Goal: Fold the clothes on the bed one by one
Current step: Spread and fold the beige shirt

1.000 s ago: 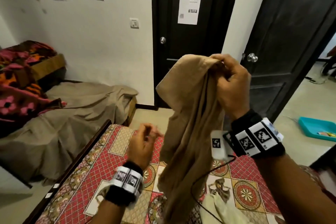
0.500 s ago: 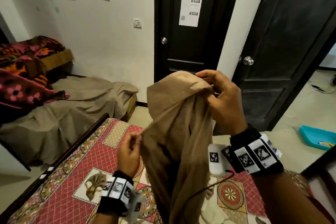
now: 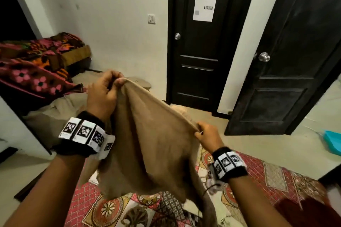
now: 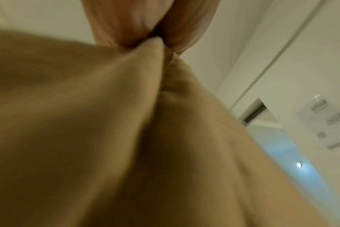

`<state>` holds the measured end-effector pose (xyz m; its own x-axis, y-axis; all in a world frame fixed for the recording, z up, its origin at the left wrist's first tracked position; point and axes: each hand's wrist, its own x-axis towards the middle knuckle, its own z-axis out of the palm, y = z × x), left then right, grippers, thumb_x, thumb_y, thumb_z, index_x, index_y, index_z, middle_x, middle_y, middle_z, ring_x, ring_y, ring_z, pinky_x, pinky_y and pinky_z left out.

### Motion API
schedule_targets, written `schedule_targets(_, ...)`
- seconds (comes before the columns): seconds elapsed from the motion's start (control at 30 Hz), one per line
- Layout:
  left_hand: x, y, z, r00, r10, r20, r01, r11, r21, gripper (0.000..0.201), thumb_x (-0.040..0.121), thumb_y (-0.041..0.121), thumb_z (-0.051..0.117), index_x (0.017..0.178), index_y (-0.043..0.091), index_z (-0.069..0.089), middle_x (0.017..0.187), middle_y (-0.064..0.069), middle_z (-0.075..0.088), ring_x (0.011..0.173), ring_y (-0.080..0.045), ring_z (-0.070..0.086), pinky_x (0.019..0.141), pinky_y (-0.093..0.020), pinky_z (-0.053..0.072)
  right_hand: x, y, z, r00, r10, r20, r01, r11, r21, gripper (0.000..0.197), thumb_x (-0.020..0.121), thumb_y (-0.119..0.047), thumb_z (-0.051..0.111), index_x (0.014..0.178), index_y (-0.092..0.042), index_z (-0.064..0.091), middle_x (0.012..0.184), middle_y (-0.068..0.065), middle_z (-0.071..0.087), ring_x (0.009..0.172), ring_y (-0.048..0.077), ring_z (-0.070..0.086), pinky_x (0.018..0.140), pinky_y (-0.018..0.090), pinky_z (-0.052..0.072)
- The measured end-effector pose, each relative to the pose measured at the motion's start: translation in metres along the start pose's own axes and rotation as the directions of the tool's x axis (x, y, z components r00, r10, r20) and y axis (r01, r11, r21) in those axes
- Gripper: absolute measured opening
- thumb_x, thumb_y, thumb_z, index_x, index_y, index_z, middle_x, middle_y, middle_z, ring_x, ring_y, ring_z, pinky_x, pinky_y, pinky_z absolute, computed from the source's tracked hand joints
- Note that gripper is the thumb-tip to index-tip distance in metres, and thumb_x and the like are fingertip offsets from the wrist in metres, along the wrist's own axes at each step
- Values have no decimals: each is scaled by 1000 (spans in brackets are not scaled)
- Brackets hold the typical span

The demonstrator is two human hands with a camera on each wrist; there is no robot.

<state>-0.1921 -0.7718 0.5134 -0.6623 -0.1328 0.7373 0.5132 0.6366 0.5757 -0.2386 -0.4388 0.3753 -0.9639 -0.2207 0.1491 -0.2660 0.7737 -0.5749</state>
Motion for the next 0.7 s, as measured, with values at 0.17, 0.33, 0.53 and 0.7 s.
schedule_targets(0.17, 7, 6, -16, 999, -46, -29, 43, 996, -76, 8, 94, 28, 52, 88, 33, 55, 83, 15, 61, 83, -1, 56, 82, -25, 44, -7, -13, 93, 986, -16, 164, -86, 799, 595, 45, 77, -12, 71, 120, -22, 61, 111, 0, 73, 104, 16, 70, 92, 40, 58)
schedule_targets(0.33, 21, 16, -47, 996, -64, -66, 63, 998, -4, 13, 96, 29, 51, 84, 32, 53, 81, 11, 56, 78, -1, 53, 77, -24, 43, -39, -19, 171, 864, -95, 494, -175, 863, 473, 50, 72, -14, 71, 121, -5, 66, 109, 2, 73, 98, 11, 67, 92, 38, 58)
schedule_targets(0.53, 20, 11, -88, 989, -102, -103, 105, 994, 26, 20, 100, 17, 51, 87, 31, 54, 85, 10, 57, 79, 7, 53, 79, -14, 43, -29, -10, 175, 966, 98, 240, -236, 716, 658, 21, 98, -2, 57, 100, -17, 72, 95, -2, 74, 89, 20, 71, 80, 34, 58)
schedule_targets(0.7, 3, -28, -139, 964, -248, -101, 257, 961, 97, 21, 99, 15, 60, 85, 31, 61, 76, 25, 65, 74, 10, 56, 73, -10, 44, 24, 6, 70, 945, 189, -266, 14, 792, 611, 23, 99, 1, 49, 87, -17, 59, 85, 4, 62, 80, 20, 56, 65, 29, 43)
